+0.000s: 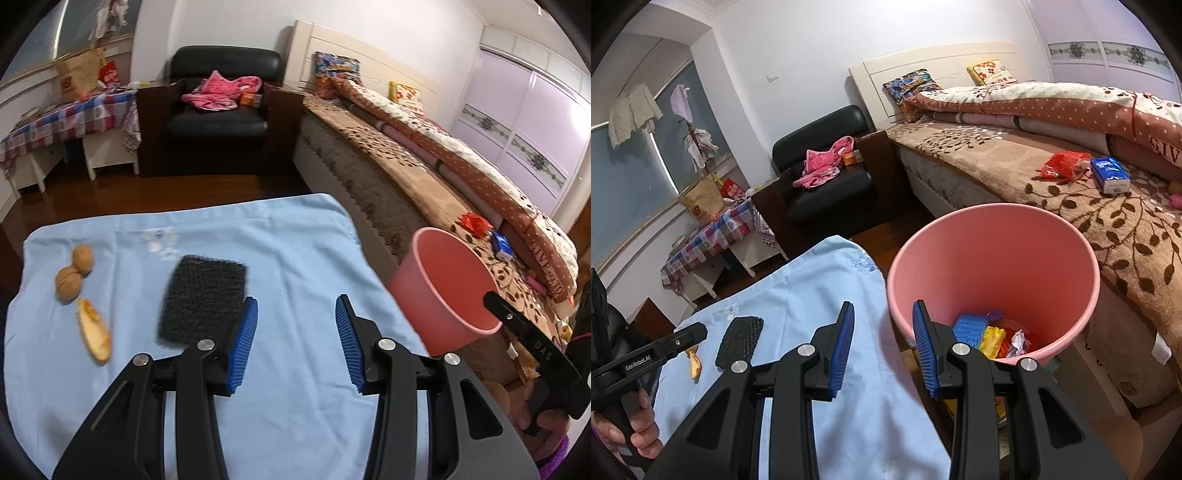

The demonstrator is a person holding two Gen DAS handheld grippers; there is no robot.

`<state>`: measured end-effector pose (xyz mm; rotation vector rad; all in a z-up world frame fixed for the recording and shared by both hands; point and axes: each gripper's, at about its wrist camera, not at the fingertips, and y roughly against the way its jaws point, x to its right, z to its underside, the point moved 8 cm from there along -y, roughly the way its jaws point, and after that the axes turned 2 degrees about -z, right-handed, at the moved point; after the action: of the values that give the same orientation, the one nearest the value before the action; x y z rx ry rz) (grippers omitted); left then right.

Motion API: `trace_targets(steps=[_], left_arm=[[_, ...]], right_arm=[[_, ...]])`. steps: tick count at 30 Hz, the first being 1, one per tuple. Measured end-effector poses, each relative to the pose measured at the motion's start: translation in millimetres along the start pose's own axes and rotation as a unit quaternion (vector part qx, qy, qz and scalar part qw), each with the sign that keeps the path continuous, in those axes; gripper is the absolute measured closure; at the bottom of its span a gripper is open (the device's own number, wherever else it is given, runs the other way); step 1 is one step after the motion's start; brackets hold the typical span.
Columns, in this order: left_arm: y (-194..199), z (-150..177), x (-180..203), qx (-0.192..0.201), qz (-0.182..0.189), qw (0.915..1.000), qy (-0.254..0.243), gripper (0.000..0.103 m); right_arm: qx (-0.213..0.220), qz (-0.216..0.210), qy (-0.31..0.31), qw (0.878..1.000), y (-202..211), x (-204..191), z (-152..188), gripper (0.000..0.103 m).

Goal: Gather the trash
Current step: 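Move both open tools back over the table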

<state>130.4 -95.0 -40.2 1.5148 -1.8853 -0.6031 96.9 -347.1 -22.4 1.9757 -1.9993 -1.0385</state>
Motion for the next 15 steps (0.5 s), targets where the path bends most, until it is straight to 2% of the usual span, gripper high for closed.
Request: trace_targets(steps=[15], left_arm=[[29.6, 17.4, -101.3, 0.009, -0.065, 0.9953, 0.072, 0.059]], right_arm=[[0.005, -0.029, 0.034, 0.999, -2.3, -45.2, 9.1, 0.071]])
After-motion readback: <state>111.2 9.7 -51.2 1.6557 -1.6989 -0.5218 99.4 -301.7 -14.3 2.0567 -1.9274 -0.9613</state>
